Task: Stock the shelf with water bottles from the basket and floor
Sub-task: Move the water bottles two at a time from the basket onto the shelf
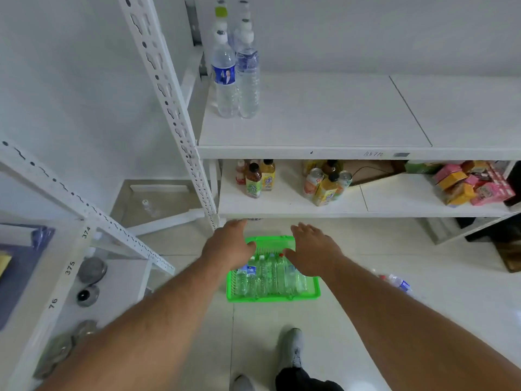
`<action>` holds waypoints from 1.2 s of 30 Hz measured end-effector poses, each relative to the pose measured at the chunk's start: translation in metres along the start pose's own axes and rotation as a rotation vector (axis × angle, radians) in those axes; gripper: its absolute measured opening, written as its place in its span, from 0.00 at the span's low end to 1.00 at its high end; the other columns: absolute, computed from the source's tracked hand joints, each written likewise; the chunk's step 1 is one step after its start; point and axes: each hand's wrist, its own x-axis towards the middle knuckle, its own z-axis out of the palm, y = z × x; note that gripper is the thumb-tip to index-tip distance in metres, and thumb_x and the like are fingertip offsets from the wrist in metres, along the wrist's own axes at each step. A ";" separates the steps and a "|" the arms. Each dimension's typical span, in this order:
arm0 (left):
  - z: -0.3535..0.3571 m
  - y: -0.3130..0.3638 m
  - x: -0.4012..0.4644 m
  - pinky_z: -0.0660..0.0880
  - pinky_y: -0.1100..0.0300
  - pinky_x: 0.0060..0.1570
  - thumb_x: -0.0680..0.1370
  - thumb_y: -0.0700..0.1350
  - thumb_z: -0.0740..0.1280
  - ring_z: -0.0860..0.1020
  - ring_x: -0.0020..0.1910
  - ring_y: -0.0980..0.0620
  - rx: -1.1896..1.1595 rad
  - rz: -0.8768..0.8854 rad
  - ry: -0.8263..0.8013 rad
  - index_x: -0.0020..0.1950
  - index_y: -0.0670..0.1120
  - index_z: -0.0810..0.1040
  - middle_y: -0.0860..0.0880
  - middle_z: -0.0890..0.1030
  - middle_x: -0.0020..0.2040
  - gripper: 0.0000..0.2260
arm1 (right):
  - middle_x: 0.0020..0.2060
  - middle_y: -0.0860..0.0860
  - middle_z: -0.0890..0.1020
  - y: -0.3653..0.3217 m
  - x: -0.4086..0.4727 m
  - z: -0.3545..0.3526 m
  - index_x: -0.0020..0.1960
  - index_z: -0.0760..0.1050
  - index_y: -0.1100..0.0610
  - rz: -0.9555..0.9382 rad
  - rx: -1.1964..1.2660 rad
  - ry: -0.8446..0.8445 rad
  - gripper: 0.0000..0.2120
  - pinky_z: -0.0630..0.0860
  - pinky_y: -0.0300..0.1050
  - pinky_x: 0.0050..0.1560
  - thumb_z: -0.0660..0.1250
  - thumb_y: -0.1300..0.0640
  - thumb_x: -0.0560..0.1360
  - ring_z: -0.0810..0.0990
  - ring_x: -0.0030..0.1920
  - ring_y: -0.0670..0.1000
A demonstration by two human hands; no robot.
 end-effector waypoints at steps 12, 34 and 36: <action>0.118 0.006 0.021 0.67 0.53 0.68 0.76 0.58 0.64 0.66 0.73 0.43 -0.088 -0.247 -0.189 0.79 0.53 0.58 0.49 0.63 0.77 0.33 | 0.75 0.55 0.64 0.100 0.018 0.094 0.77 0.58 0.58 0.106 0.083 -0.275 0.33 0.64 0.53 0.72 0.59 0.40 0.79 0.63 0.74 0.57; 0.488 -0.079 0.343 0.72 0.51 0.65 0.77 0.56 0.69 0.71 0.69 0.45 -0.514 -0.366 -0.323 0.77 0.46 0.62 0.44 0.67 0.75 0.33 | 0.57 0.60 0.80 0.234 0.344 0.418 0.67 0.69 0.63 0.577 0.499 -0.298 0.26 0.68 0.41 0.44 0.64 0.46 0.77 0.79 0.55 0.59; 0.531 -0.090 0.369 0.71 0.54 0.64 0.77 0.55 0.68 0.70 0.70 0.45 -0.540 -0.372 -0.349 0.77 0.45 0.61 0.44 0.66 0.76 0.32 | 0.57 0.61 0.79 0.241 0.369 0.458 0.62 0.71 0.63 0.618 0.510 -0.283 0.19 0.67 0.41 0.42 0.64 0.51 0.77 0.79 0.51 0.59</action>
